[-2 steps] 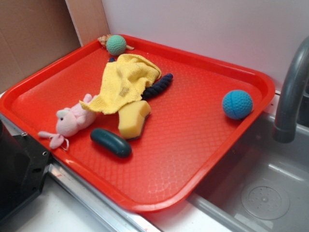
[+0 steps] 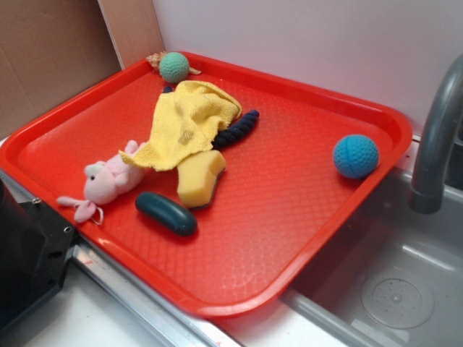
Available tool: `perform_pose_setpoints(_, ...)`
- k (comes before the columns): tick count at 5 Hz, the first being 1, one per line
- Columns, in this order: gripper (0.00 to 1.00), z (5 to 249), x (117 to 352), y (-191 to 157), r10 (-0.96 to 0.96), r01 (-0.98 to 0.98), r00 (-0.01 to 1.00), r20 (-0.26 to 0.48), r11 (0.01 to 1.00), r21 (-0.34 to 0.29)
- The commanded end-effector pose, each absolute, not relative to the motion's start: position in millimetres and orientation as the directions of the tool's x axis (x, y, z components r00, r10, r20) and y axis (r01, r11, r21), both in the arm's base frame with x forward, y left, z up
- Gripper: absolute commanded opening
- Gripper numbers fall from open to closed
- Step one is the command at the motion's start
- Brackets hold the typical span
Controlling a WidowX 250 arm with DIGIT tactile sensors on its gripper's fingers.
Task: Grab the plastic pickle.
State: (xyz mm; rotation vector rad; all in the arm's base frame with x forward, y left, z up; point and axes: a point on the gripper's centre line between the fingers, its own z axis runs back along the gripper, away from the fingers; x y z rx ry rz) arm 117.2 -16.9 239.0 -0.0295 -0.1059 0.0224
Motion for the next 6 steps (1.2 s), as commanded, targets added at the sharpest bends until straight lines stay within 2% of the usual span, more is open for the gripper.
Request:
perform_pose_setpoints(1, 1.00, 144, 131, -33, -0.451, 0.445, 0.862, 0.229, 0.892, 0.080)
perform_pose_setpoints(2, 1.00, 106, 153, -55, -0.651, 0.652, 0.725, 0.224, 0.754, 0.080)
perform_pose_setpoints(3, 1.00, 66, 163, -66, -0.811, 0.811, 0.584, 0.036, 0.585, 0.032)
perform_pose_setpoints(4, 1.00, 44, 166, -64, -0.850, 0.850, 0.526, -0.003, 0.526, -0.023)
perform_pose_setpoints(5, 1.00, 40, 156, -74, -0.893, 0.894, 0.448, 0.035, 0.446, -0.047)
perform_pose_setpoints(6, 1.00, 44, 152, -86, -0.910, 0.911, 0.412, 0.058, 0.410, -0.044)
